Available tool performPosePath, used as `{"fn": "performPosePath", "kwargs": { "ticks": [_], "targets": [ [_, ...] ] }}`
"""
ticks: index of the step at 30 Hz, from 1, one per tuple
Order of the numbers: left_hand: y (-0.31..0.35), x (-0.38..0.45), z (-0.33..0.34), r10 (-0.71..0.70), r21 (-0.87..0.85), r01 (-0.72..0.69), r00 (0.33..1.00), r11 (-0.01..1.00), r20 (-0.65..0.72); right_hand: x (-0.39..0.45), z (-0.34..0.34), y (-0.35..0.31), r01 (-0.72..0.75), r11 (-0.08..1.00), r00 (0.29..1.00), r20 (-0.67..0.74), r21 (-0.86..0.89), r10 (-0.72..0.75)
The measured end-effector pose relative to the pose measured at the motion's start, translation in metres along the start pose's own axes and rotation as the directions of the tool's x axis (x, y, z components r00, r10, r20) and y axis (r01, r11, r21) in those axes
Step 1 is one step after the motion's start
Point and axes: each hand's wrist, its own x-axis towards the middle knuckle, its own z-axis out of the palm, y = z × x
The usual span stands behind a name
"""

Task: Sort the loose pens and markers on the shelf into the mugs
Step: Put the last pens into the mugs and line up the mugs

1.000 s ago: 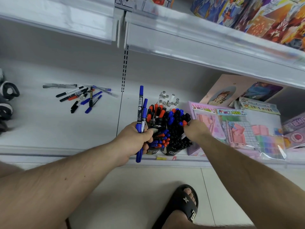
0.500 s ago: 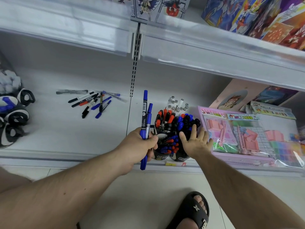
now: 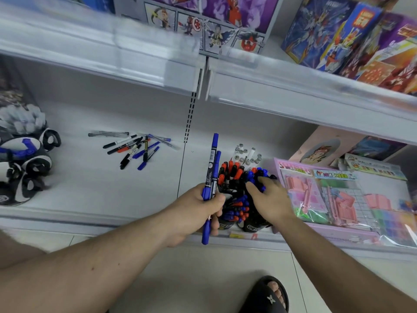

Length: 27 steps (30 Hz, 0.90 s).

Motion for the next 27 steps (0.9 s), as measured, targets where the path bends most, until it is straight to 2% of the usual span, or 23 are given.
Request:
{"fn": "performPosePath", "kwargs": {
  "ticks": [1,2,3,5,7,11,15,18,20,23,25,27],
  "targets": [
    [0.001,-0.001,0.002,0.008,-0.021,-0.007,1.000,1.000,0.014,-0.012,-0.006,-0.020,0.020,0.974,0.998,0.046,0.226,-0.031],
    [0.002,-0.002,0.004,0.014,-0.034,-0.013,1.000,0.999,0.028,-0.023,-0.012,-0.037,0.018,0.901,0.990,0.119,0.433,-0.077],
    [0.003,-0.003,0.005,0.019,-0.048,-0.017,0.999,0.999,0.042,-0.034,-0.019,-0.053,0.010,0.833,0.975,0.180,0.553,-0.131],
    [0.005,-0.006,0.007,0.013,-0.083,-0.007,0.997,0.997,0.072,-0.050,-0.028,-0.074,0.031,0.776,0.932,0.261,0.630,-0.250],
    [0.006,-0.008,0.007,0.001,-0.115,0.011,0.995,0.993,0.100,-0.057,-0.028,-0.083,0.024,0.753,0.906,0.304,0.657,-0.294],
    [0.008,-0.013,0.006,-0.032,-0.236,0.070,0.986,0.969,0.162,-0.049,-0.028,-0.079,-0.097,0.674,0.938,0.294,0.733,-0.184],
    [0.009,-0.022,0.001,-0.095,-0.189,0.154,0.953,0.970,0.289,-0.043,-0.031,-0.076,-0.150,0.580,0.948,0.282,0.801,-0.145],
    [0.008,-0.022,0.000,-0.095,-0.157,0.135,0.966,0.978,0.240,-0.048,-0.027,-0.081,-0.197,0.572,0.929,0.337,0.796,-0.149],
    [0.008,-0.018,-0.001,-0.077,-0.183,0.109,0.982,0.977,0.173,-0.056,-0.022,-0.083,-0.233,0.659,0.905,0.407,0.715,-0.122],
    [0.009,-0.016,0.002,-0.028,-0.024,0.031,0.991,0.999,0.128,-0.073,-0.008,-0.091,-0.232,0.770,0.854,0.503,0.594,-0.131],
    [0.008,-0.017,0.005,0.006,0.130,-0.025,0.990,0.991,0.143,-0.080,0.001,-0.097,-0.296,0.749,0.871,0.489,0.593,-0.043],
    [0.007,-0.016,0.007,-0.004,0.231,-0.042,0.981,0.972,0.194,-0.082,0.006,-0.100,-0.403,0.669,0.868,0.493,0.624,0.062]
  ]
}}
